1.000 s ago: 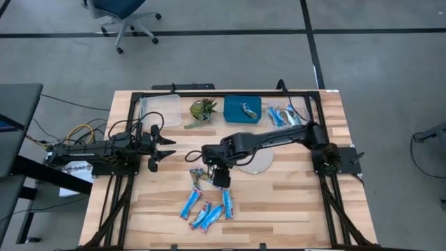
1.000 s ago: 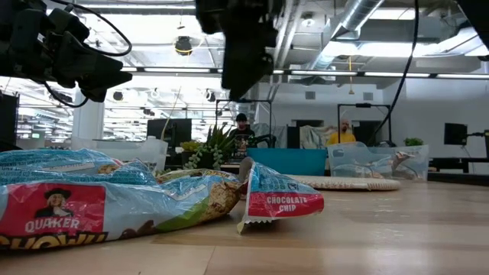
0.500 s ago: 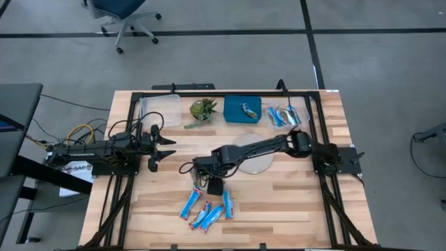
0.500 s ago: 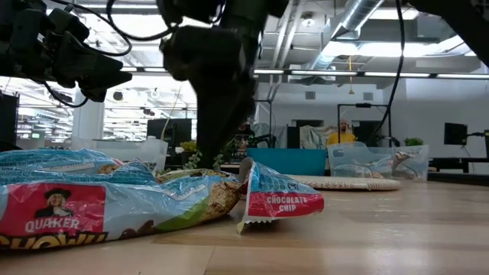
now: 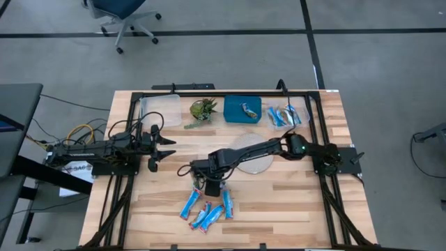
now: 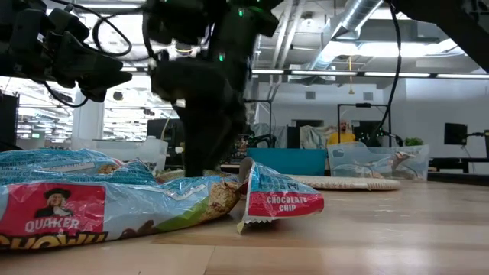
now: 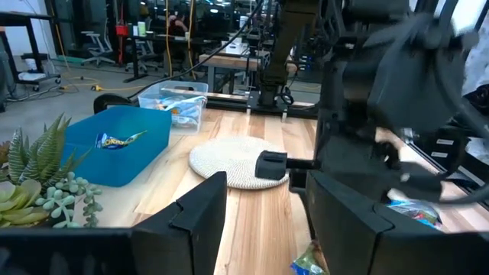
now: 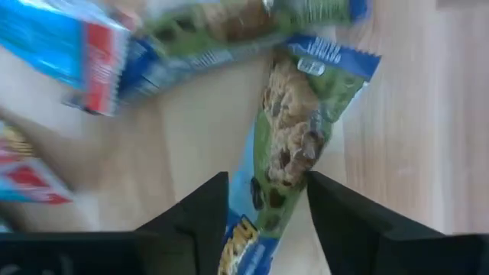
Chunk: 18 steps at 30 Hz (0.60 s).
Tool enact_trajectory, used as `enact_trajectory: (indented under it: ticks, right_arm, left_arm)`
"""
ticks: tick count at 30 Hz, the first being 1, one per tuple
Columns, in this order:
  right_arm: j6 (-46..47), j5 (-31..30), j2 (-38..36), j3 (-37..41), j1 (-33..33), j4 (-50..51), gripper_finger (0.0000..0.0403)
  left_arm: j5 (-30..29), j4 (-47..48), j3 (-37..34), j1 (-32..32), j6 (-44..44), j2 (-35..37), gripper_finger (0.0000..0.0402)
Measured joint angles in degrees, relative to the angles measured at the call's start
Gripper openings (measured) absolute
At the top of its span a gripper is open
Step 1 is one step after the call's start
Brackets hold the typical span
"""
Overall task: Pick and place Granola Bars by type
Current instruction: Put the blue granola bar into the blue bin
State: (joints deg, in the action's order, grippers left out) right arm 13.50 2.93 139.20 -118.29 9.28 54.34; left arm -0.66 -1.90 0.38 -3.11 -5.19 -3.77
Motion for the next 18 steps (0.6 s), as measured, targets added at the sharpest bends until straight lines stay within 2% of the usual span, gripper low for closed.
enact_trajectory:
  ticks: [5,18]
  right_arm:
    - [0.06,0.06,0.76,-0.12,0.09,-1.06,0.0115]
    - [0.1,0.71,1.04,0.01,0.09,-0.76,0.003]
  left_arm:
    - [0.01,-0.01,0.0,-0.01,0.0,0.0,0.0174]
    - [0.01,-0.01,0.0,0.01,0.0,0.02,0.0174]
